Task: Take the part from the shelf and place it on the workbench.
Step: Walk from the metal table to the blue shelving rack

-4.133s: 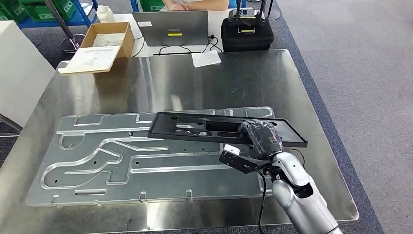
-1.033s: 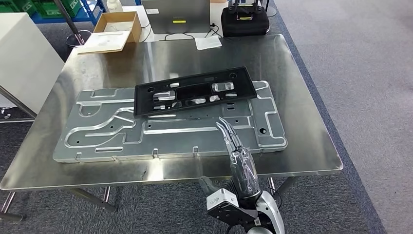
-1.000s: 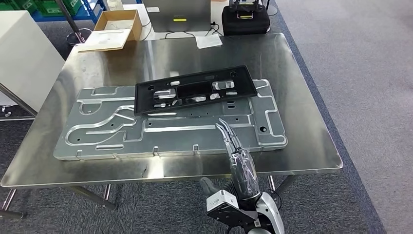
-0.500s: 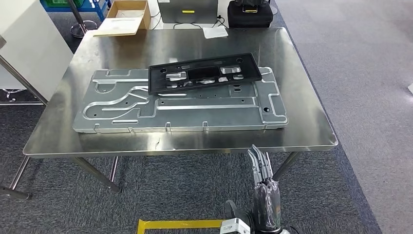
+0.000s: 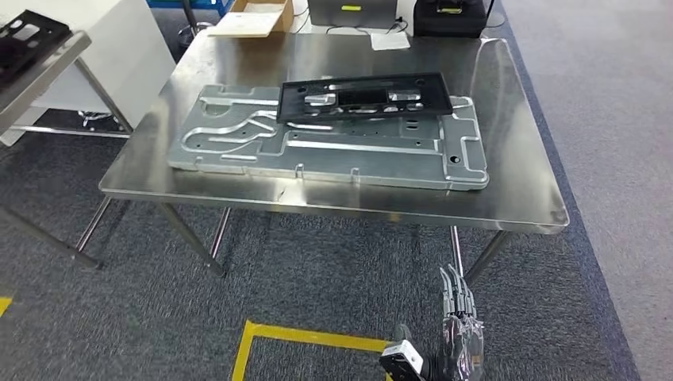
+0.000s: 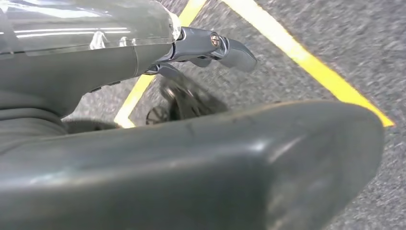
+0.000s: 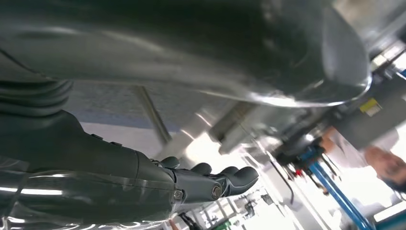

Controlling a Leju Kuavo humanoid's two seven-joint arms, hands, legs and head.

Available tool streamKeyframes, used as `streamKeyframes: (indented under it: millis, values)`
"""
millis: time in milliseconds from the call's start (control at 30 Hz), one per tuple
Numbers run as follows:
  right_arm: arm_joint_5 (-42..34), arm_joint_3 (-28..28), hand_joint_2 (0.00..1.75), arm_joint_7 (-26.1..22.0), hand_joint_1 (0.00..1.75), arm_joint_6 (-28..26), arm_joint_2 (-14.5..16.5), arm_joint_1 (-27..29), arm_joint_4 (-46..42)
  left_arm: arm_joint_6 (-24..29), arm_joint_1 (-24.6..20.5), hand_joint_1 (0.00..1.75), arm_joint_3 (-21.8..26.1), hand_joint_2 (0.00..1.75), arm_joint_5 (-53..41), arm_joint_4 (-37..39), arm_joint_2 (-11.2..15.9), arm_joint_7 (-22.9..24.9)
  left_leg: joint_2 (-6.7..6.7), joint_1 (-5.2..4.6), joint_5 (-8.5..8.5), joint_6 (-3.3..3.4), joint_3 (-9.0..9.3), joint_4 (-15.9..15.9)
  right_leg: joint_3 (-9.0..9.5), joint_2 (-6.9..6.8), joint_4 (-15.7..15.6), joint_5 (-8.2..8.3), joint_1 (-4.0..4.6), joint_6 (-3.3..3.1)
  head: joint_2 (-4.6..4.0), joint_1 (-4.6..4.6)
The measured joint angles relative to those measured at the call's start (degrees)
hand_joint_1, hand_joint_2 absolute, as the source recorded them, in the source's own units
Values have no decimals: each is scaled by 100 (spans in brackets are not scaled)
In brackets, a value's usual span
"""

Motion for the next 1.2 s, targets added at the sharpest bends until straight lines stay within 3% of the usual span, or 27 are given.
streamKeyframes:
  millis: [67, 133, 167, 200, 233, 300, 367, 400, 433, 467, 500, 567, 600, 667, 700, 767, 833, 900, 933, 967, 1000, 1033, 1133, 1167, 1200]
  values:
    - [278, -408, 0, -195, 0, 0, 225, 87, 138, 1, -9, 0, -14, 0, -79, -1, -2, 16, 111, 10, 280, 4, 512, -509, -168, -132, 94, 63, 2, 36, 1, -2]
    - [549, -880, 0, -447, 0, 22, 476, 126, 300, 13, -37, 0, -21, 0, -103, -1, -3, 24, 302, -24, 166, 63, 1129, -1362, -254, -231, 172, 114, 19, 90, 1, 0]
    - [615, -1123, 0, -586, 0, 34, 584, 118, 418, 22, -49, 0, -22, 0, -102, -1, -7, 23, 364, -47, 62, 114, 1298, -1646, -265, -275, 188, 146, 27, 123, 1, -1]
    - [640, -1356, 0, -724, 0, 43, 673, 101, 556, 35, -55, 0, -22, 0, -101, -1, -11, 20, 363, -70, 17, 171, 1350, -1785, -269, -323, 188, 183, 28, 158, 1, 1]
    - [661, -1605, 0, -872, 0, 47, 750, 69, 722, 55, -53, 0, -22, 0, -95, 0, -17, 16, 324, -68, 48, 241, 1312, -1812, -273, -353, 185, 214, 24, 199, 1, 3]
    - [742, -2123, 0, -1139, 0, 44, 874, -25, 1097, 102, -48, 0, -23, 0, -75, 0, -40, 6, 255, -59, 172, 353, 1201, -1835, -323, -184, 285, 52, 2, 280, 0, 6]
    - [842, -2687, 0, -1355, 0, 46, 972, -151, 1528, 151, -61, 0, -22, 0, -41, 1, -69, -3, 182, -65, 322, 443, 1033, -1845, -458, 123, 755, -488, -6, 322, -1, 9]
    - [880, -2969, 0, -1448, 0, 55, 1009, -223, 1759, 173, -71, 0, -22, 0, -20, 1, -80, -7, 128, -77, 397, 472, 938, -1840, -540, 212, 1102, -766, -2, 318, -1, 11]
    - [915, -3248, 0, -1537, 0, 74, 1033, -311, 2005, 194, -76, 0, -22, 0, -3, 2, -95, -10, 70, -92, 474, 485, 838, -1834, -599, 252, 1429, -936, 2, 308, -1, 10]
    - [956, -3531, 0, -1624, 0, 95, 1047, -414, 2272, 212, -79, 0, -22, 0, 11, 2, -107, -12, 8, -106, 550, 487, 738, -1823, -603, 267, 1642, -953, 6, 293, -1, 10]
    - [1000, -3792, 0, -1700, 0, 115, 1054, -525, 2530, 228, -80, 0, -22, 0, 23, 2, -118, -12, -50, -115, 617, 484, 642, -1809, -526, 277, 1676, -834, 11, 273, -1, 10]
    - [1106, -4315, 0, -1823, 0, 126, 1055, -757, 3082, 284, -82, 0, -22, 0, 39, 2, -137, -15, -176, -125, 729, 465, 465, -1774, -84, 356, 1167, -453, 24, 213, 0, 9]
    - [1161, -4563, 0, -1859, 0, 118, 1040, -871, 3364, 329, -90, 0, -22, 0, 47, 2, -152, -19, -236, -135, 775, 448, 398, -1753, 224, 460, 716, -386, 33, 172, 0, 10]
    - [1263, -5063, 0, -1848, 0, 109, 982, -1101, 4001, 445, -109, 0, -22, 0, 64, 1, -186, -31, -342, -145, 869, 400, 325, -1725, 669, 626, -1, -455, 47, 123, 0, 7]
    - [1298, -5312, 0, -1779, 0, 138, 935, -1216, 4353, 501, -117, 0, -22, 0, 68, 1, -201, -38, -391, -145, 917, 367, 308, -1725, 753, 644, -165, -515, 56, 107, 1, 6]
    - [1315, -5760, 0, -1536, 0, 296, 821, -1423, 5044, 586, -110, 0, -22, 0, 71, 1, -219, -57, -447, -137, 983, 301, 277, -1729, 739, 534, -217, -464, 45, 58, 0, 10]
    - [1276, -6133, 0, -1230, 0, 544, 701, -1573, 5626, 652, -105, 0, -22, 0, 81, 1, -240, -75, -302, -125, 756, 246, 168, -1511, 681, 402, -237, -369, 22, -16, -1, -11]
    - [1205, -6474, 0, -848, 0, 851, 579, -1663, 6123, 721, -117, 0, -22, 0, 83, 2, -272, -82, -98, -87, 233, 178, -65, -845, 590, 261, -233, -298, 22, -44, -1, -39]
    - [1161, -6635, 0, -603, 0, 1035, 517, -1696, 6349, 756, -122, 0, -23, 0, 75, 2, -292, -81, -53, -66, 30, 139, -185, -444, 540, 184, -223, -271, 23, -36, -1, -45]
    - [1120, -6790, 0, -346, 0, 1219, 462, -1727, 6563, 790, -124, 0, -23, 0, 58, 2, -307, -80, -30, -45, -57, 106, -251, -145, 491, 106, -206, -249, 23, -25, -1, -44]
    - [1078, -6923, 0, -117, 0, 1380, 412, -1760, 6737, 819, -120, 0, -25, 0, 39, 2, -322, -78, -11, -29, -30, 86, -215, -45, 443, 32, -183, -234, 21, -13, -1, -45]
    - [1033, -7043, 0, 89, 0, 1521, 373, -1793, 6884, 849, -117, 0, -31, 0, 11, 2, -337, -73, 17, -17, 79, 78, -54, -193, 405, -34, -159, -226, 20, -2, -1, -45]
    - [864, -7365, 0, 567, 0, 1826, 283, -1893, 7204, 928, -132, 0, -93, 0, -73, 2, -376, -63, 284, -42, 318, 145, 795, -1391, 356, -205, -103, -224, 31, 55, 0, -42]
    - [795, -7467, 0, 697, 0, 1911, 254, -1924, 7281, 944, -138, 0, -120, 0, -105, 2, -390, -62, 359, -67, 316, 191, 948, -1647, 357, -254, -92, -224, 39, 89, 0, -39]
    - [729, -7561, 0, 800, 0, 1985, 231, -1954, 7344, 954, -140, 0, -142, 0, -139, 2, -403, -62, 385, -92, 290, 240, 987, -1745, 357, -298, -86, -220, 47, 125, 1, -36]
